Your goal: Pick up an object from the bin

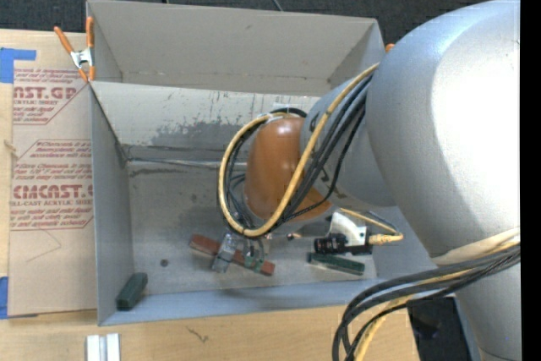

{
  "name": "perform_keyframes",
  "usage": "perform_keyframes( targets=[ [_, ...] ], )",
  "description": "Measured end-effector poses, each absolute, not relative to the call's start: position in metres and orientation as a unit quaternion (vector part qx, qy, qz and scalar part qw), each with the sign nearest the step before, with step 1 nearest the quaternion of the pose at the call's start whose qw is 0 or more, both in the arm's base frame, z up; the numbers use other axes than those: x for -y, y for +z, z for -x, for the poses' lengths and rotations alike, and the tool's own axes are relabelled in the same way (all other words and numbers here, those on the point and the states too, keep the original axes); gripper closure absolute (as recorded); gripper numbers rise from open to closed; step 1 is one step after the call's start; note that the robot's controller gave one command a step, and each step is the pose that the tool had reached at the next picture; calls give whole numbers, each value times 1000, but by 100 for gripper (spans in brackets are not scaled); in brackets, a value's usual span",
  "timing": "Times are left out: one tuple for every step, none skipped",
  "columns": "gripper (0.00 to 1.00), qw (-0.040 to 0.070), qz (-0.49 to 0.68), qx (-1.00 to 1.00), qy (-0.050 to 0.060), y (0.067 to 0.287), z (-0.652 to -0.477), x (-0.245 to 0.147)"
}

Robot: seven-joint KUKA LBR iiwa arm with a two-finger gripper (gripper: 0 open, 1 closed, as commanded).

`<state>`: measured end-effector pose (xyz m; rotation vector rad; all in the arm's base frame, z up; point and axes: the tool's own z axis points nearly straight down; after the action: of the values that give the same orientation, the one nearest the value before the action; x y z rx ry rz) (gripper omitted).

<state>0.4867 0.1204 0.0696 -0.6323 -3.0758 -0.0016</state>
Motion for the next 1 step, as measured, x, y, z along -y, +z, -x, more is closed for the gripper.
perform_keyframes(
  targets=[
    [100, 1, 201, 980, -1, 70, -487, -120]
  ],
)
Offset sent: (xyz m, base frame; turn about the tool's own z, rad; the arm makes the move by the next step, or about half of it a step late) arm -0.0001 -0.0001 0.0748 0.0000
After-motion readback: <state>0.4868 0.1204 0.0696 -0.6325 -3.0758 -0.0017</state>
